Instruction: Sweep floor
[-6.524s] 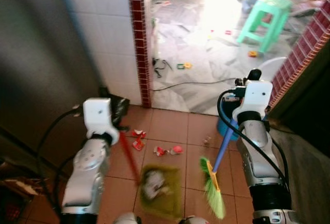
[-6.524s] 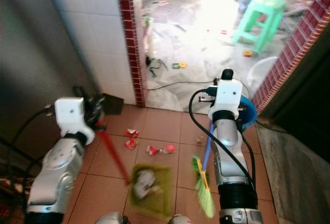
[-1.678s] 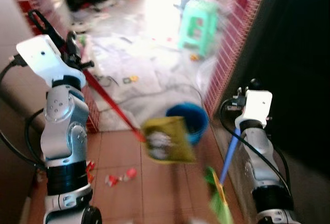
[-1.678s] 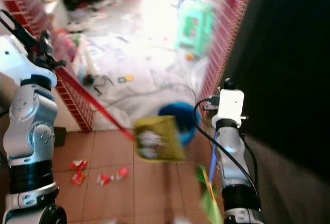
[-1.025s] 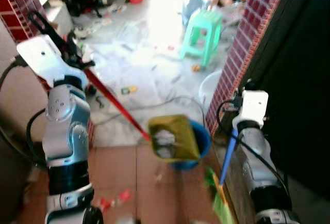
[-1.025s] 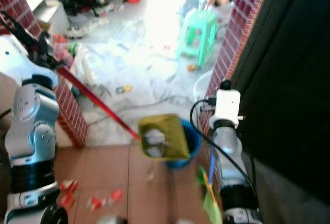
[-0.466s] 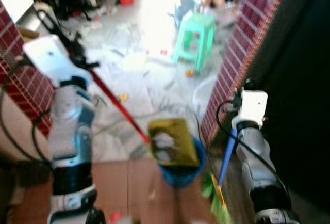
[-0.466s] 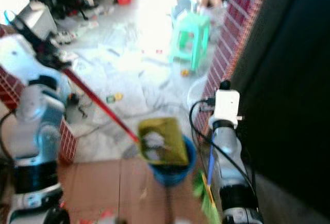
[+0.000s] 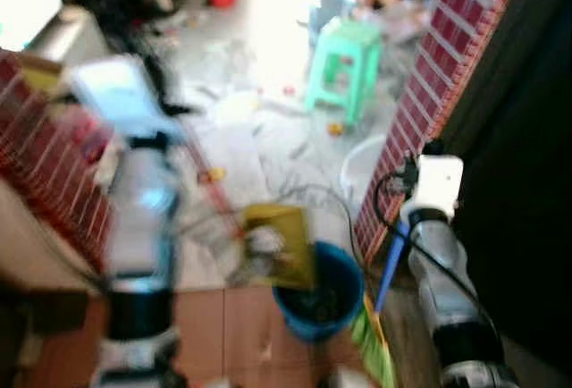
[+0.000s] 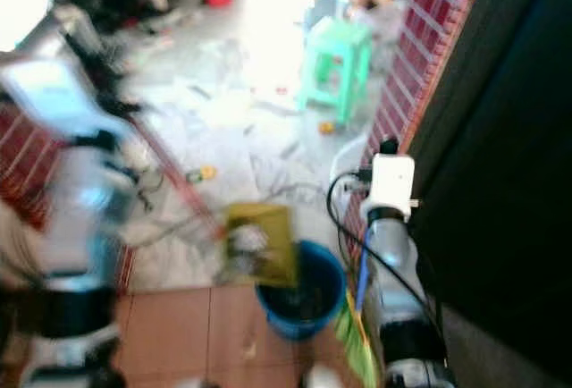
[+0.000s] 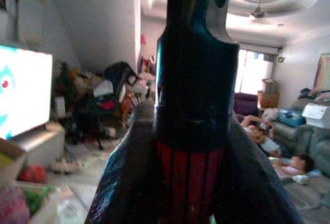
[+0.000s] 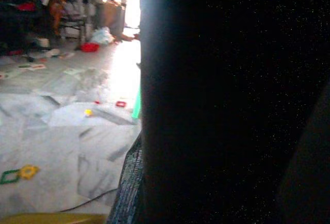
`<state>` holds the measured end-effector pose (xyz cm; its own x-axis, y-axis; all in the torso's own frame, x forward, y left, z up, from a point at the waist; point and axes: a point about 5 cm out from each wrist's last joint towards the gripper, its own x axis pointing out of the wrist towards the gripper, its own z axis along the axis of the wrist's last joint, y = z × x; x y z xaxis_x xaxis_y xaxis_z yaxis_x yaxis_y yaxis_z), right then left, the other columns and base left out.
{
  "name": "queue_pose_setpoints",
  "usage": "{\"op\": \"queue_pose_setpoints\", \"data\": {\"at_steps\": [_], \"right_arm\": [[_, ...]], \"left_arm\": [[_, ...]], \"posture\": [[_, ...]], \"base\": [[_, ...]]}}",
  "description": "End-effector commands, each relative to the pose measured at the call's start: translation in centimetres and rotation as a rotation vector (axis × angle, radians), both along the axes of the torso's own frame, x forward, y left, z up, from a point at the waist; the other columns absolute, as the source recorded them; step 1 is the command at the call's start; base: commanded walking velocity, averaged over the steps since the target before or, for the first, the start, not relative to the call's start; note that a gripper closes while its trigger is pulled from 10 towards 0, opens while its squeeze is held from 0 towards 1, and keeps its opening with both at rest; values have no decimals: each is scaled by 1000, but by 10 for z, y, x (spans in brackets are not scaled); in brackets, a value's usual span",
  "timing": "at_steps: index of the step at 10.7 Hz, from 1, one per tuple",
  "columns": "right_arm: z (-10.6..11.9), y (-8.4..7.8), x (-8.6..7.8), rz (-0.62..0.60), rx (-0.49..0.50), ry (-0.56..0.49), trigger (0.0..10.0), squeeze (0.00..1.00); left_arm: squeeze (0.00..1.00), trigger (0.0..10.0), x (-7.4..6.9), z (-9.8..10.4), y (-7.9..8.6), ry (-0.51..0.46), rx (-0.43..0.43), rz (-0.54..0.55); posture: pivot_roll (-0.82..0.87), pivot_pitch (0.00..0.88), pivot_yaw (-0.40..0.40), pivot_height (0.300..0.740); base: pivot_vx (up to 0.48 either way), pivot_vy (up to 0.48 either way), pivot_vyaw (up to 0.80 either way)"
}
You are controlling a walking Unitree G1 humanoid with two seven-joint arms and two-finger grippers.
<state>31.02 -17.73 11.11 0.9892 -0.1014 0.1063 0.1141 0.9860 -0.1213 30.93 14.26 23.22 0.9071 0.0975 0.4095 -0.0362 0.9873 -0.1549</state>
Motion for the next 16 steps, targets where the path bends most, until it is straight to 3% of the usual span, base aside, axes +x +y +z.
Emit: {"op": "queue_pose_setpoints", "data": {"at_steps": [1,4,6,8,10,11,15,16], "right_arm": [[6,4,2,17,-14,-21,10000,0],[6,2,3,10,-17,-22,10000,0],[3,4,2,14,-17,-13,10000,0],[3,7,5,15,-6,-15,10000,0],[5,8,8,17,-7,-22,10000,0],[6,7,10,15,-8,-28,10000,0],[8,11,13,22,-11,-38,10000,0],[8,11,13,23,-13,-39,10000,0]], "left_arm": [[0,10000,-1,5,-2,-41,9,-13],[0,10000,4,0,-50,-64,163,-256],[0,10000,-10,-3,-97,-147,414,-536],[0,10000,-22,3,-117,-225,568,-669],[0,10000,-33,11,-130,-260,639,-722],[0,10000,-34,14,-132,-252,625,-725],[0,10000,-18,9,-116,-81,378,-655],[0,10000,-19,6,-116,-100,476,-655]], "posture": [[-56,0,-1,740],[-63,0,4,740],[-56,0,2,740],[-50,0,8,740],[-52,0,14,740],[-53,0,17,740],[-54,0,12,740],[-55,0,11,740]], "base": [[0,0,0],[0,0,0],[0,0,0],[0,0,0],[0,0,0],[0,0,0],[0,0,0],[0,0,0]]}}
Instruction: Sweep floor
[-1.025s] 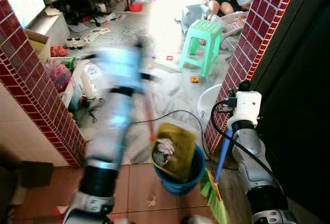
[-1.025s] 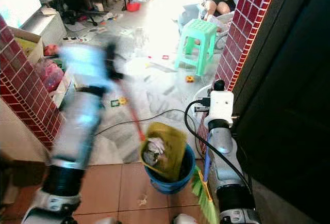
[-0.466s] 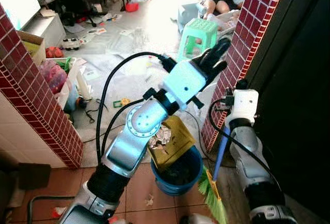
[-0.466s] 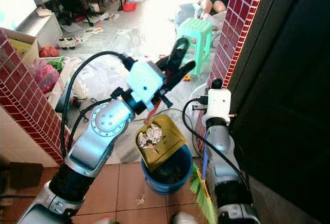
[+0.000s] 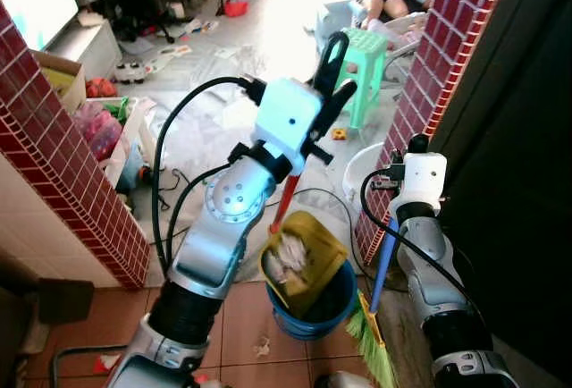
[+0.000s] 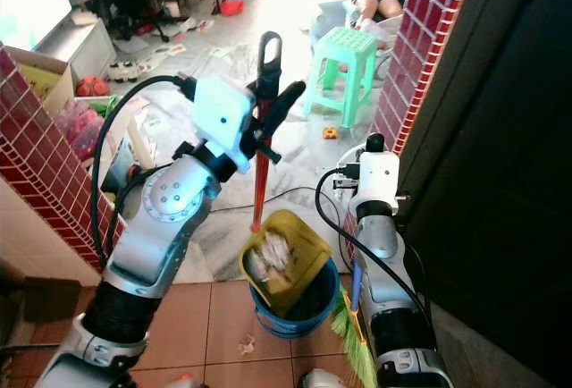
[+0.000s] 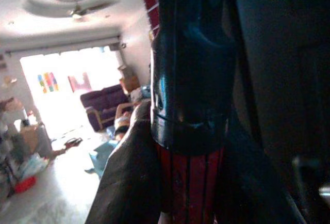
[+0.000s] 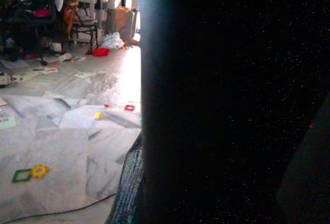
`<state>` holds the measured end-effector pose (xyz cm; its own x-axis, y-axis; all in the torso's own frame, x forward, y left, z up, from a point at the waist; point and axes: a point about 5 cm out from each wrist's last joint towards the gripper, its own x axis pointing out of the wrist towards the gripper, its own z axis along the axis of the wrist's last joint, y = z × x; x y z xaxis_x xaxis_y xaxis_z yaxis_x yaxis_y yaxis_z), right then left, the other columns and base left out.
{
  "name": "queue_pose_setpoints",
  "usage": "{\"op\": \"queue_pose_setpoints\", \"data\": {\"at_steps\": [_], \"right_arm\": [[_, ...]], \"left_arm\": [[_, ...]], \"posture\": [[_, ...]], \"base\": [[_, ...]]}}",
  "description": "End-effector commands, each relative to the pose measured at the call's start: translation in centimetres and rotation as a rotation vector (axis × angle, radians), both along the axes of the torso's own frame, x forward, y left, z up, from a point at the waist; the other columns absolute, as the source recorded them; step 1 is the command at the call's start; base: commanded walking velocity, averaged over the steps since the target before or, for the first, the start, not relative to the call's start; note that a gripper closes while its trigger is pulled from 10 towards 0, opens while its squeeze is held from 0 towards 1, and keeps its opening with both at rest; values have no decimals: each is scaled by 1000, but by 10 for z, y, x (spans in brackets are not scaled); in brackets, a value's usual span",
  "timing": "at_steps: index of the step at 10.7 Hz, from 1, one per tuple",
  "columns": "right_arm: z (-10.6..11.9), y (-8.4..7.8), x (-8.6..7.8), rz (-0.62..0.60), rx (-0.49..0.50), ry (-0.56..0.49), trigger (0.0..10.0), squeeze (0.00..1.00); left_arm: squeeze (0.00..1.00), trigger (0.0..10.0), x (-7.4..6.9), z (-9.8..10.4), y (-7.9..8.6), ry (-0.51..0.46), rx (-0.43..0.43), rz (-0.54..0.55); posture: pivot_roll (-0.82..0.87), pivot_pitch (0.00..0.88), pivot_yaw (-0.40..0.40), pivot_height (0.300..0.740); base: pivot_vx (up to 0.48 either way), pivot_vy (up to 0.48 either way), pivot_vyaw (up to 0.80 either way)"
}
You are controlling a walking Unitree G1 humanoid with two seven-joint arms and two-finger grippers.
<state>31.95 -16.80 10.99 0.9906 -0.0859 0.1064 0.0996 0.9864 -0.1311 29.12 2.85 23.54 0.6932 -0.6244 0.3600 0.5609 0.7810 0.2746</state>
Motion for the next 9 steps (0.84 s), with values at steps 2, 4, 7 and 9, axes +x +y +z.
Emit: {"op": "queue_pose_setpoints", "data": {"at_steps": [2,4,7,9], "right_arm": [[9,2,5,10,-7,-42,10000,0],[9,3,6,11,-6,-44,10000,0],[7,4,5,14,-5,-39,10000,0],[6,5,6,15,-3,-38,10000,0]], "left_arm": [[0,10000,-4,3,-3,-22,31,-41],[0,10000,-10,9,-6,-226,202,-6],[0,10000,-6,13,-2,-151,72,21],[0,10000,-7,10,-4,-33,-21,-23]], "posture": [[-56,0,11,740],[-53,0,13,740],[-49,0,11,740],[-49,0,10,740]], "base": [[0,0,0],[0,0,0],[0,0,0],[0,0,0]]}}
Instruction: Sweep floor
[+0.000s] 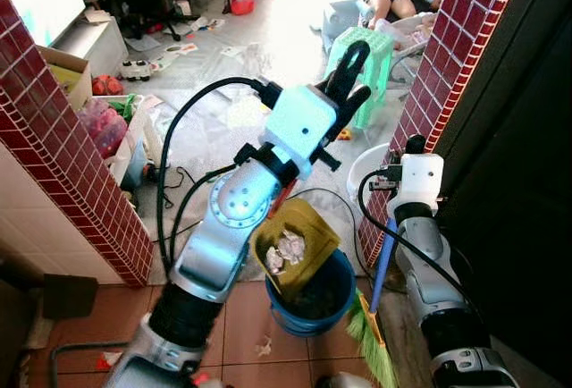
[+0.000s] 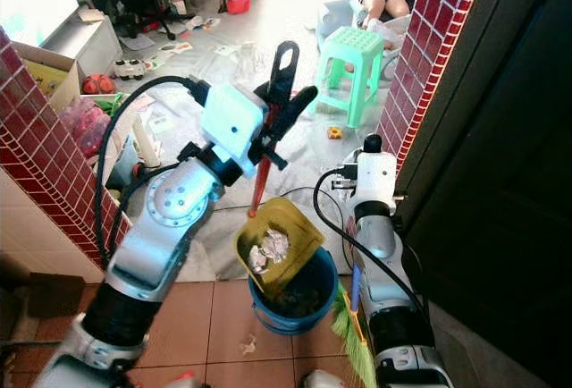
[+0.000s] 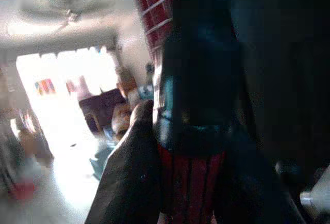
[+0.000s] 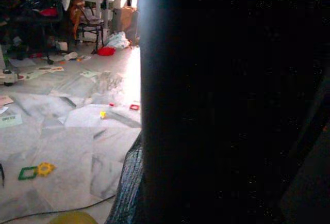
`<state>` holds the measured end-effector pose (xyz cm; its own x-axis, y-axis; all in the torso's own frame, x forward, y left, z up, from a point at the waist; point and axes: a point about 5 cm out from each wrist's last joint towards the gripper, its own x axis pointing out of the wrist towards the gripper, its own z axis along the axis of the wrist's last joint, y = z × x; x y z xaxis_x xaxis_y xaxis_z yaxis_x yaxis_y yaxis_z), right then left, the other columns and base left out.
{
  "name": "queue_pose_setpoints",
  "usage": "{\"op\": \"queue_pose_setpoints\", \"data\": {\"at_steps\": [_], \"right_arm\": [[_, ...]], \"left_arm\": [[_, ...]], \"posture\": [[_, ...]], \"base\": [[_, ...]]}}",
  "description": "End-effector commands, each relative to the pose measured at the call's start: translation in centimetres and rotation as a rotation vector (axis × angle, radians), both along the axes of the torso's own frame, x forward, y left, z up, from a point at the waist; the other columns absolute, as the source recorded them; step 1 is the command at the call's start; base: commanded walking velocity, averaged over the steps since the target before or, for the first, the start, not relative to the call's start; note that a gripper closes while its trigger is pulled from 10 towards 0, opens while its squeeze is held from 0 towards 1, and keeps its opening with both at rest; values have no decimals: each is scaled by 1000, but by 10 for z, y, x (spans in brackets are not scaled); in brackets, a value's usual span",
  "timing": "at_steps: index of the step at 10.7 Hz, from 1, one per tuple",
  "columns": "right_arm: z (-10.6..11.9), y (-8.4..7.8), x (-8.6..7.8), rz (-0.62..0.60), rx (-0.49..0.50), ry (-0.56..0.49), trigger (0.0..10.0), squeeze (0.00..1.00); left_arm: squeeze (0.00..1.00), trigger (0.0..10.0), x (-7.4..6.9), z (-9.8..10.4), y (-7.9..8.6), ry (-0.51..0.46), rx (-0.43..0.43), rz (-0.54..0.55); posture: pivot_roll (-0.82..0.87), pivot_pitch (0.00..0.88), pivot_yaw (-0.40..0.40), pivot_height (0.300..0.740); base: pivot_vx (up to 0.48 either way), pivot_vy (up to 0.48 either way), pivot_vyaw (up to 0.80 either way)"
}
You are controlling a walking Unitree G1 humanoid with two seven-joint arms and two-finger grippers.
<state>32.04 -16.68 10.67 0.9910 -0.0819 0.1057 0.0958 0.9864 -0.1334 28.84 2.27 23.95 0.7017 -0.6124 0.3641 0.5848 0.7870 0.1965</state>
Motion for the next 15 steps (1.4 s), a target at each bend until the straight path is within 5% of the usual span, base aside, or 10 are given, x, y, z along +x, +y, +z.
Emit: {"op": "queue_pose_setpoints", "data": {"at_steps": [1,2,3,4,7,11,12,13,15], "right_arm": [[10,4,6,11,0,-40,10000,0],[10,4,6,13,1,-39,10000,0],[10,5,6,14,1,-39,10000,0],[10,5,6,15,0,-41,10000,0],[8,7,6,17,1,-38,10000,0],[6,7,4,22,-2,-28,10000,0],[5,7,4,23,-1,-27,10000,0],[5,10,4,30,2,-25,10000,0],[6,12,2,33,8,-27,10000,0]], "left_arm": [[0,10000,1,6,6,112,-170,-16],[0,10000,-2,6,3,-108,72,6],[0,10000,-3,5,3,-110,71,-2],[0,10000,-7,9,1,-247,182,8],[0,10000,-4,16,7,-276,158,41],[0,10000,0,64,33,-392,-10,212],[0,10000,2,78,45,-395,-86,285],[0,10000,15,84,72,-393,-62,466],[0,10000,23,51,111,-288,16,631]], "posture": [[-49,0,12,740],[-45,0,9,740],[-46,0,10,740],[-46,0,10,740],[-45,0,8,740],[-36,0,-3,740],[-31,0,-8,740],[-26,0,-9,740],[-19,0,-4,740]], "base": [[0,0,0],[0,0,0],[0,0,0],[0,0,0],[0,0,0],[0,0,0],[0,0,0],[0,0,0],[0,0,0]]}}
